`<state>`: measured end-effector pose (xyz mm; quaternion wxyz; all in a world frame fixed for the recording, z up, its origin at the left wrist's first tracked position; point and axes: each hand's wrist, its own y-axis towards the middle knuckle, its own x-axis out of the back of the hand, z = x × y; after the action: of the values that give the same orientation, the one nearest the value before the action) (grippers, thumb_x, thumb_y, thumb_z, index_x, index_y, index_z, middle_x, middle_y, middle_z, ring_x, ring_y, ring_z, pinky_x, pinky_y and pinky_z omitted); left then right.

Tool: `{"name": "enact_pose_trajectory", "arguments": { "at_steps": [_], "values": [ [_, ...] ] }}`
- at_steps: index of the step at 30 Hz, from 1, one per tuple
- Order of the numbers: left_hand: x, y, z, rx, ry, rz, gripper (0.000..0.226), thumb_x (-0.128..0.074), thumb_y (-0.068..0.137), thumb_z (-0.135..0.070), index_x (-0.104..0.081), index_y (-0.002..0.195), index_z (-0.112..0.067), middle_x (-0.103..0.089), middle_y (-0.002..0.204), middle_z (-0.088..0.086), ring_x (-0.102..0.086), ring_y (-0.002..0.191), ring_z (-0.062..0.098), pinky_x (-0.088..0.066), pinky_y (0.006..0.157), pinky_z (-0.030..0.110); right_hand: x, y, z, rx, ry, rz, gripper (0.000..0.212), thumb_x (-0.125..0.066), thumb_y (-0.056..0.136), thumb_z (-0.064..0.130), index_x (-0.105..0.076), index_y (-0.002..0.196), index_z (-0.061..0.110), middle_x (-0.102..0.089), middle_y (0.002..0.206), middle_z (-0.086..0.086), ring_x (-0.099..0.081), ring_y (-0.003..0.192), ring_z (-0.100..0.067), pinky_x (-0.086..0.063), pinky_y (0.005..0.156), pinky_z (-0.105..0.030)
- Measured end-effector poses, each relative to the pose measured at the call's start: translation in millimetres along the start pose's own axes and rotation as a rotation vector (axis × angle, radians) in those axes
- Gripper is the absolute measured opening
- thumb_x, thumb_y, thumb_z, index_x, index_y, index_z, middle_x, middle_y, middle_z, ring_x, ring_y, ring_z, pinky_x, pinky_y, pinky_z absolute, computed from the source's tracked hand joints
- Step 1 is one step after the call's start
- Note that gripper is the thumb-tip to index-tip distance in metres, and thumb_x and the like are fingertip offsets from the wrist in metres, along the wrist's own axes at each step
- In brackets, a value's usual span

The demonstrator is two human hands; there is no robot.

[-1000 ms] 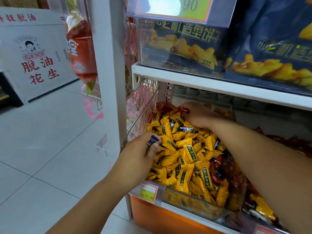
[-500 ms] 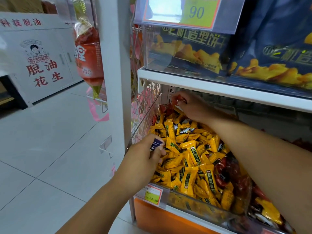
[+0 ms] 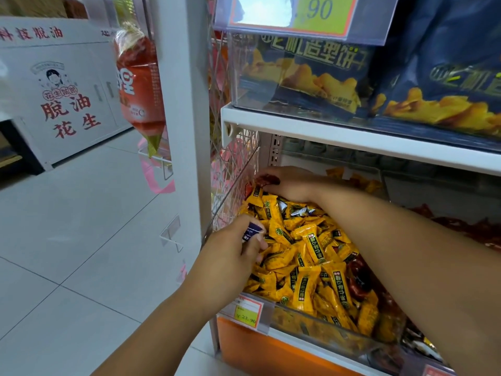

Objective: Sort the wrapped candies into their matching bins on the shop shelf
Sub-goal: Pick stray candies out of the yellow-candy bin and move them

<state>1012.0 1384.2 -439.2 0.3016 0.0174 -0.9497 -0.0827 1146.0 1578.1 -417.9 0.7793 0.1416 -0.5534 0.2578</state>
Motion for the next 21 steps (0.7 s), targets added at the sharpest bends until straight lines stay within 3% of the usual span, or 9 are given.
{"name": "enact_pose_trajectory", "arguments": {
  "at_steps": [4, 8, 13, 16, 19, 21],
  "values": [
    [0.5, -0.4, 0.5, 0.003, -0.008, 0.0, 0.012, -0.048, 0.101, -0.021, -0.056, 0.099, -0.029, -0.067, 0.075, -0.01, -0.053, 0.05, -0.006, -0.032, 0.043, 0.008, 8.0, -10.8, 0.9, 0.007, 0.072, -0.008, 0.037, -0.062, 0.093, 0.026, -0.053, 0.129, 0.03, -0.054, 0.136, 0.0, -0.05, 0.123, -0.02, -0.039, 0.096, -0.027],
    [0.3, 2.7, -1.7, 0.018, -0.016, -0.007, 0.011, -0.047, 0.101, -0.022, -0.055, 0.098, -0.028, -0.066, 0.073, -0.009, -0.051, 0.046, -0.003, -0.032, 0.04, 0.011, 25.6, -39.7, 2.8, 0.027, 0.063, 0.023, 0.036, -0.063, 0.093, 0.021, -0.053, 0.127, 0.027, -0.054, 0.132, 0.001, -0.05, 0.114, -0.015, -0.038, 0.09, -0.024],
    [-1.6, 3.8, -7.2, 0.017, 0.006, -0.015, 0.01, -0.046, 0.101, -0.025, -0.054, 0.098, -0.031, -0.067, 0.08, -0.01, -0.057, 0.056, -0.002, -0.037, 0.042, 0.014, 44.3, -97.8, 12.0, 0.001, 0.154, 0.0, 0.032, -0.059, 0.095, 0.023, -0.05, 0.123, 0.033, -0.055, 0.121, 0.001, -0.055, 0.108, -0.019, -0.045, 0.098, -0.039],
    [-5.7, 5.2, -15.4, -0.013, 0.006, -0.026, 0.01, -0.045, 0.101, -0.024, -0.055, 0.101, -0.027, -0.066, 0.084, -0.011, -0.056, 0.057, -0.008, -0.035, 0.042, 0.01, 54.5, -140.0, 12.6, -0.056, 0.208, -0.025, 0.031, -0.054, 0.096, 0.034, -0.046, 0.126, 0.04, -0.059, 0.117, 0.008, -0.057, 0.105, -0.012, -0.045, 0.096, -0.03],
    [-13.4, 6.3, -27.0, -0.054, -0.024, -0.018, 0.011, -0.046, 0.101, -0.021, -0.053, 0.098, -0.029, -0.067, 0.089, -0.009, -0.062, 0.068, 0.004, -0.041, 0.046, 0.018, 56.7, -177.8, 6.0, -0.079, 0.298, -0.112, 0.026, -0.059, 0.094, 0.034, -0.052, 0.115, 0.048, -0.065, 0.113, 0.014, -0.061, 0.104, -0.009, -0.045, 0.098, -0.029],
    [-19.3, 7.7, -33.2, -0.075, -0.021, -0.003, 0.009, -0.047, 0.1, -0.02, -0.055, 0.098, -0.025, -0.065, 0.081, -0.009, -0.061, 0.067, 0.015, -0.041, 0.048, 0.024, 55.9, -199.6, -6.0, -0.125, 0.349, -0.188, 0.019, -0.061, 0.093, 0.031, -0.058, 0.106, 0.044, -0.069, 0.102, 0.014, -0.064, 0.098, -0.009, -0.046, 0.093, -0.026]
  ]
}}
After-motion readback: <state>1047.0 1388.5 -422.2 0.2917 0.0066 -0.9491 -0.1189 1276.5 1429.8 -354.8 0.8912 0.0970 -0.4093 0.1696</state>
